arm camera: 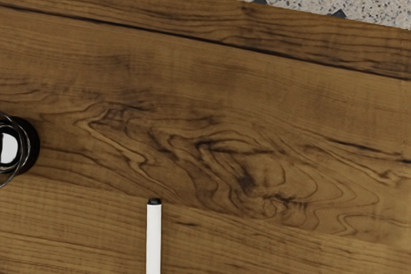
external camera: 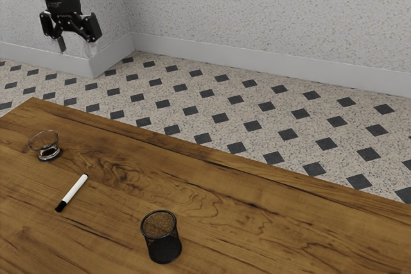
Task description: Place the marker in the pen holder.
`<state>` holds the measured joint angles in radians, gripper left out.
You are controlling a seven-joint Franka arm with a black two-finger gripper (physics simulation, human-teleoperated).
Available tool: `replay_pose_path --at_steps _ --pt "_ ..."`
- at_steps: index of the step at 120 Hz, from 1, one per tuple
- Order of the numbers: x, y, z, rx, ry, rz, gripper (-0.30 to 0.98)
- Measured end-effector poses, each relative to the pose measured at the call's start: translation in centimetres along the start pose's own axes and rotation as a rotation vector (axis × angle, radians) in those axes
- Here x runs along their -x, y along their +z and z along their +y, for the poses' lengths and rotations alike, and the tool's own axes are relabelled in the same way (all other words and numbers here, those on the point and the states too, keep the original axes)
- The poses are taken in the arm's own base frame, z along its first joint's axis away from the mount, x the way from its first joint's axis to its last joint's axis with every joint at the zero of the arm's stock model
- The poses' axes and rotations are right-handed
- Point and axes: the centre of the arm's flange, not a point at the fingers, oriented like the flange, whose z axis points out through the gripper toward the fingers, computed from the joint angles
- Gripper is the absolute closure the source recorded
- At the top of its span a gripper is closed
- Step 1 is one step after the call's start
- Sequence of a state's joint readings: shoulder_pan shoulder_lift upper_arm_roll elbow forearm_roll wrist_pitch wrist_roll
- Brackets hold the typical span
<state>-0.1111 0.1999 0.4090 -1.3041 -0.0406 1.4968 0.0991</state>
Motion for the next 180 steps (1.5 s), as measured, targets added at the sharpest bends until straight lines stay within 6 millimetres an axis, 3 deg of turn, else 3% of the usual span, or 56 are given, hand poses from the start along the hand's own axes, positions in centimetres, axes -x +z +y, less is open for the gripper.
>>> replay_pose_path --at_steps 8,14,20,29,32,36,43,49,55,63,94,109,140,180 --pt "0.0 -2.4 3.1 0.015 0.063 0.05 0.0" --pt "0.0 -2.8 5.6 0.026 0.112 0.057 0.0" --pt "0.0 -2.8 6.6 0.031 0.132 0.052 0.0" --pt "0.2 0.8 6.9 0.008 0.143 -0.026 0.0" --pt "0.2 2.8 7.0 -0.003 0.146 -0.063 0.01" --pt "0.7 8.2 7.1 -0.008 0.153 -0.139 0.07" --pt "3.9 18.4 6.3 -0.005 0.159 -0.264 0.1" --pt "5.8 24.4 5.2 -0.011 0.153 -0.315 0.08" --pt "6.2 28.4 3.8 -0.025 0.147 -0.324 0.07" --pt "5.7 31.0 1.5 -0.041 0.144 -0.286 0.06" --pt "3.7 35.7 -3.9 -0.062 0.166 -0.133 0.04" --pt "5.3 37.0 -6.1 -0.041 0.176 -0.096 0.04" --pt "5.9 38.2 -6.7 -0.053 0.29 -0.041 0.25" --pt "5.7 39.6 -6.8 -0.039 0.344 -0.016 0.32"
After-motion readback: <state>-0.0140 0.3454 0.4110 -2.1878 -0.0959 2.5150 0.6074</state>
